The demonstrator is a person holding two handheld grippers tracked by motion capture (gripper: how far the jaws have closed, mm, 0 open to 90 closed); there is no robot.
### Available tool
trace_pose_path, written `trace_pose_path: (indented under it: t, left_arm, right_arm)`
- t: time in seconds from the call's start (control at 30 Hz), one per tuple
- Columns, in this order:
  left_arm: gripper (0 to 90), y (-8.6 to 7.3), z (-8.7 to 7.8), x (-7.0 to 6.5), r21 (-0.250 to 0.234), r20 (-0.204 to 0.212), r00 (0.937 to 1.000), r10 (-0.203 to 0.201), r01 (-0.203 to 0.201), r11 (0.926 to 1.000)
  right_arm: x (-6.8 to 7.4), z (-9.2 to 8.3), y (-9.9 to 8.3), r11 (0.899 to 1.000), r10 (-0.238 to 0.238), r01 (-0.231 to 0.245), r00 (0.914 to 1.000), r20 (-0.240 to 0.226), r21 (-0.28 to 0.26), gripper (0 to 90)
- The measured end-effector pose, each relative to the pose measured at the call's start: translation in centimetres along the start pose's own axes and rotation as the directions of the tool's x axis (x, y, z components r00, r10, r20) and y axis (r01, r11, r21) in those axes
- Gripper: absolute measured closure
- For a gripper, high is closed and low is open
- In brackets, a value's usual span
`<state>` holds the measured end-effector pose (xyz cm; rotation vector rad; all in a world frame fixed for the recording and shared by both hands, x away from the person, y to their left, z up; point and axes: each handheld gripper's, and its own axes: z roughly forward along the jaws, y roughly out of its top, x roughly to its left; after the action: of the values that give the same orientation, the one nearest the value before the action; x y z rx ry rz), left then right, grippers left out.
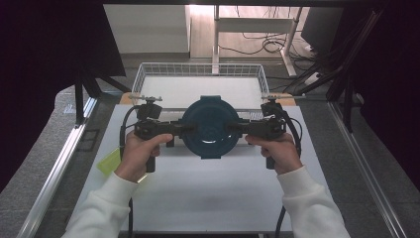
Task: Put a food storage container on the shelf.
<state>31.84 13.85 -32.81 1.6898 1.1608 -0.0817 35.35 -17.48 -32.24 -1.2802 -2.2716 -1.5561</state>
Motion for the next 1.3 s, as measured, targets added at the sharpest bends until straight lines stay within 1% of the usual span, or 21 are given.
trace_pose_path:
  t: [0.13,0.23,0.37,0.57,0.7,0.83,0.87,1.03,1.07,1.17,1.2,1.3]
  left_arm:
    - [39.5,0.9,0.0,0.2,0.004,0.005,1.0,0.0,0.0,1.0]
    - [39.5,1.8,0.0,0.2,0.005,0.007,1.0,0.004,-0.004,1.0]
    - [39.6,2.6,0.0,0.1,0.002,0.009,0.9999,0.011,-0.011,0.9999]
    - [39.6,3.1,0.1,0.2,-0.006,0.017,0.9998,0.008,-0.008,0.9999]
    - [39.6,4.0,0.1,0.3,-0.013,0.022,0.9997,0.013,-0.013,0.9998]
    - [39.6,4.4,0.1,0.5,-0.015,0.032,0.9995,0.006,-0.006,0.9999]
    - [39.6,4.8,0.1,0.7,-0.016,0.036,0.9993,0.001,-0.001,0.9999]
    - [39.6,5.4,0.2,1.1,-0.019,0.038,0.9993,-0.002,0.003,0.9998]
    - [39.6,5.7,0.3,1.3,-0.018,0.038,0.9993,-0.003,0.004,0.9998]
    - [39.6,6.2,0.3,1.4,-0.019,0.035,0.9994,-0.002,0.002,0.9998]
    - [39.6,6.8,0.3,1.4,-0.02,0.033,0.9995,-0.003,0.004,0.9998]
    - [39.6,7.7,0.4,1.5,-0.015,0.028,0.9996,0.0,0.001,0.9999]
  right_arm:
    - [-0.1,0.0,0.8,1.0,0.002,-0.002,1.0,-0.001,-0.005,37.7]
    - [-0.2,0.0,1.3,1.0,0.014,-0.014,0.9999,-0.006,-0.016,38.2]
    - [-0.3,-0.2,2.0,1.0,0.008,-0.008,1.0,-0.004,-0.024,38.2]
    - [-0.2,-0.4,2.9,1.0,-0.003,0.003,1.0,0.003,-0.016,38.2]
    - [-0.3,-0.5,3.6,1.0,-0.007,0.007,1.0,0.007,-0.026,38.3]
    - [-0.3,-0.6,4.4,0.999,-0.009,0.009,1.0,0.003,-0.037,39.2]
    - [-0.3,-0.6,4.7,0.999,-0.01,0.01,0.9999,0.005,-0.033,39.2]
    - [-0.5,-0.3,5.4,1.0,-0.006,0.007,0.9999,0.008,-0.027,39.2]
    - [-0.7,-0.2,5.8,1.0,-0.003,0.003,1.0,0.009,-0.024,39.2]
    - [-0.8,-0.1,6.1,1.0,-0.002,0.002,1.0,0.008,-0.024,39.2]
    - [-0.9,0.0,6.6,1.0,0.001,-0.001,1.0,0.007,-0.026,39.2]
    - [-1.1,0.1,7.3,0.999,0.007,-0.007,1.0,0.003,-0.033,39.2]
